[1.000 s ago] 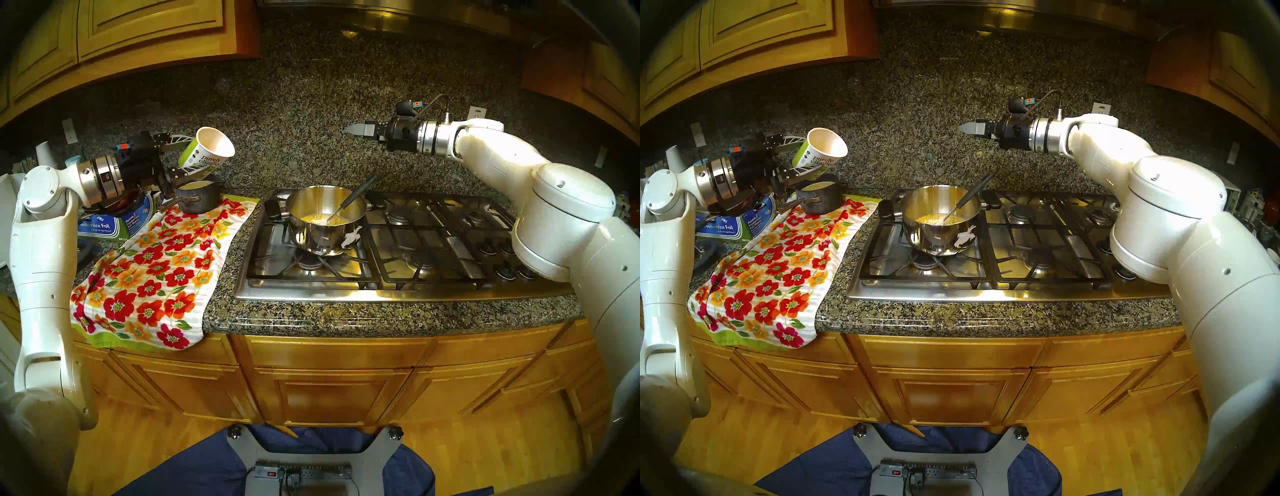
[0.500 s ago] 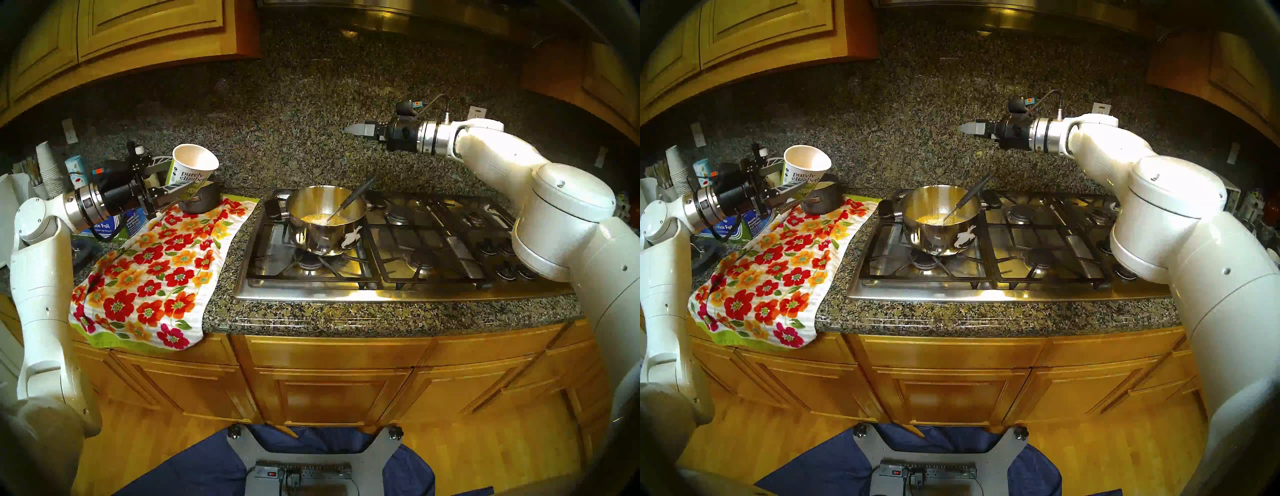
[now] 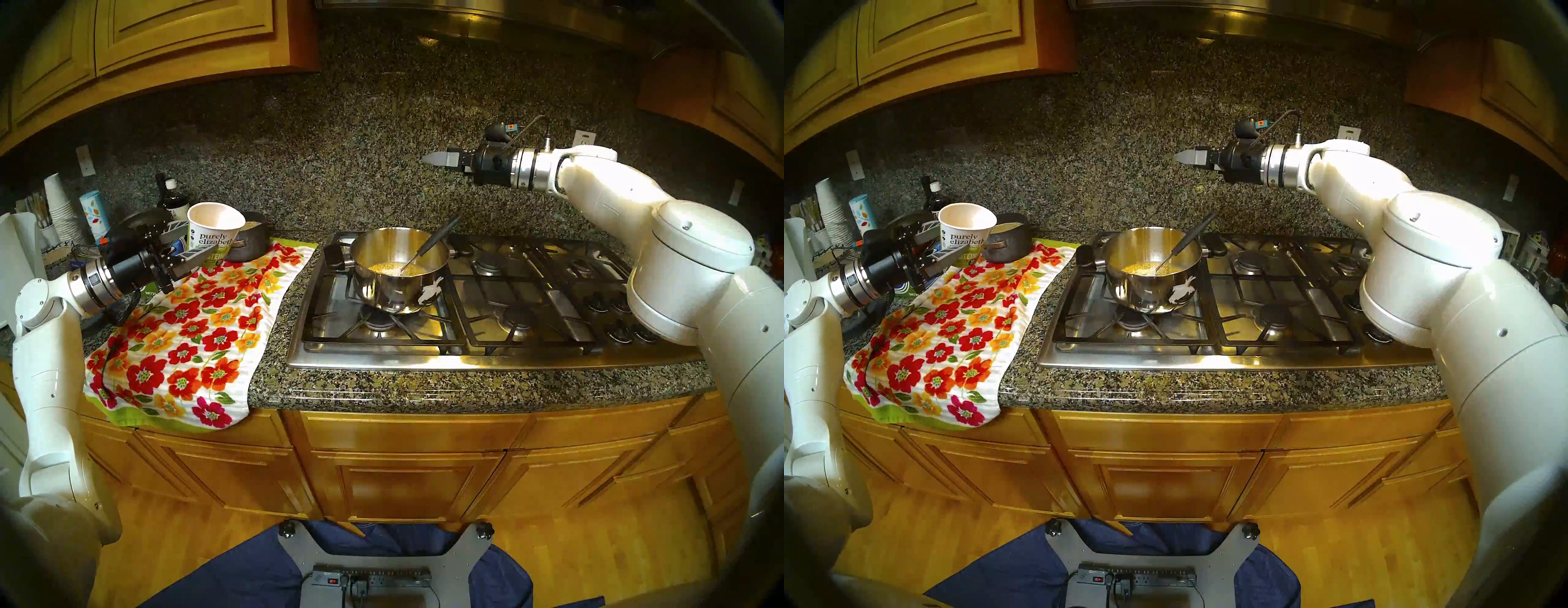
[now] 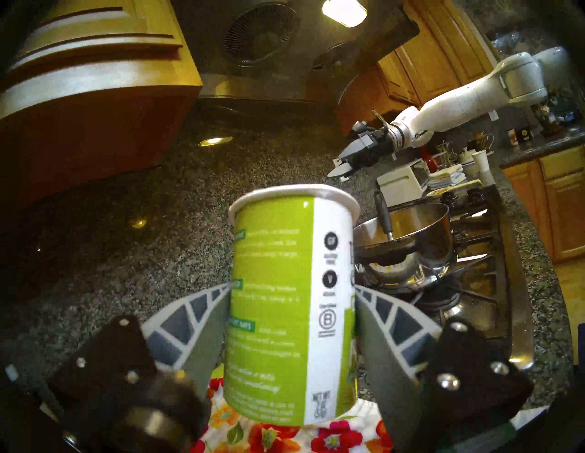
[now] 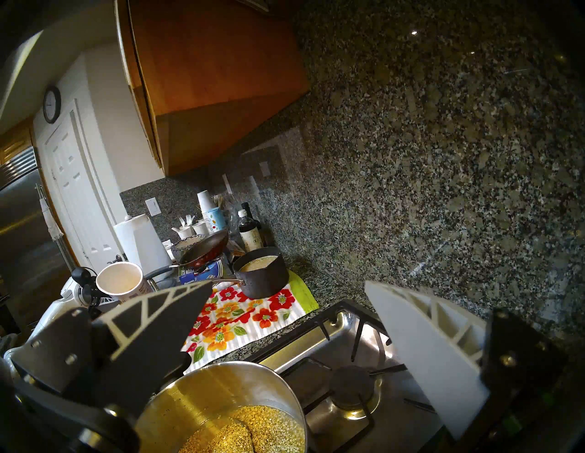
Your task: Pour oats into pot and stir with a spoon
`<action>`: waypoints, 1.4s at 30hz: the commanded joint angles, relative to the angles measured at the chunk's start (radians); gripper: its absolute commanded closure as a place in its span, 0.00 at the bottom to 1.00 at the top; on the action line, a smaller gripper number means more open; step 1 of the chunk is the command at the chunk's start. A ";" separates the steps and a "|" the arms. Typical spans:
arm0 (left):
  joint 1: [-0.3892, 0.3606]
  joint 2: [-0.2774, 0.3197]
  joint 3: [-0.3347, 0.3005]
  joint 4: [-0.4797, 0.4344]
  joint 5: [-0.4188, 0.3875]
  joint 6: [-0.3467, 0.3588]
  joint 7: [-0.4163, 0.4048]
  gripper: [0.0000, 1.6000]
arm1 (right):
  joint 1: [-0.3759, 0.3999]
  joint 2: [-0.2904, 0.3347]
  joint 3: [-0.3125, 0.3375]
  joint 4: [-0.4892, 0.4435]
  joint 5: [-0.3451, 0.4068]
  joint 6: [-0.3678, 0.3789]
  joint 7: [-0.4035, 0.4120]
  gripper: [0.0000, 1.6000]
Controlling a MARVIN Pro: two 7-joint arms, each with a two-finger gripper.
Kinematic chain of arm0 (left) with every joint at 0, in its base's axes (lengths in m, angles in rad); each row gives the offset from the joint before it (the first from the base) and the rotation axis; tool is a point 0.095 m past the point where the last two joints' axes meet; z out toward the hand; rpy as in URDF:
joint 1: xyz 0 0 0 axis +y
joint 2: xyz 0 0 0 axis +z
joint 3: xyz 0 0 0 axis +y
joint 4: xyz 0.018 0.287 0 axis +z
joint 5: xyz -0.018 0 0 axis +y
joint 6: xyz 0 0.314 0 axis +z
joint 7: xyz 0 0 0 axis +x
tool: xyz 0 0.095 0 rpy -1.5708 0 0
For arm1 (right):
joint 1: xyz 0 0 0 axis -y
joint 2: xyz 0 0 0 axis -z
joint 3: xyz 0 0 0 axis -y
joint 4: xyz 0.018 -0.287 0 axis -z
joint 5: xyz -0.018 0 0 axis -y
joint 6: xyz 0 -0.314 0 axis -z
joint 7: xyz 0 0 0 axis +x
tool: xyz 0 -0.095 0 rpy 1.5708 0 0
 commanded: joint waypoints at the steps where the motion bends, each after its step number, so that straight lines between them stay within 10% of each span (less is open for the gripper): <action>1: 0.025 0.040 0.005 0.027 -0.074 -0.007 0.003 0.42 | 0.045 0.001 0.010 -0.003 0.008 0.003 0.000 0.00; 42: 0.112 0.196 0.291 0.296 -0.381 -0.155 0.003 0.47 | 0.045 0.002 0.010 -0.003 0.007 0.002 0.000 0.00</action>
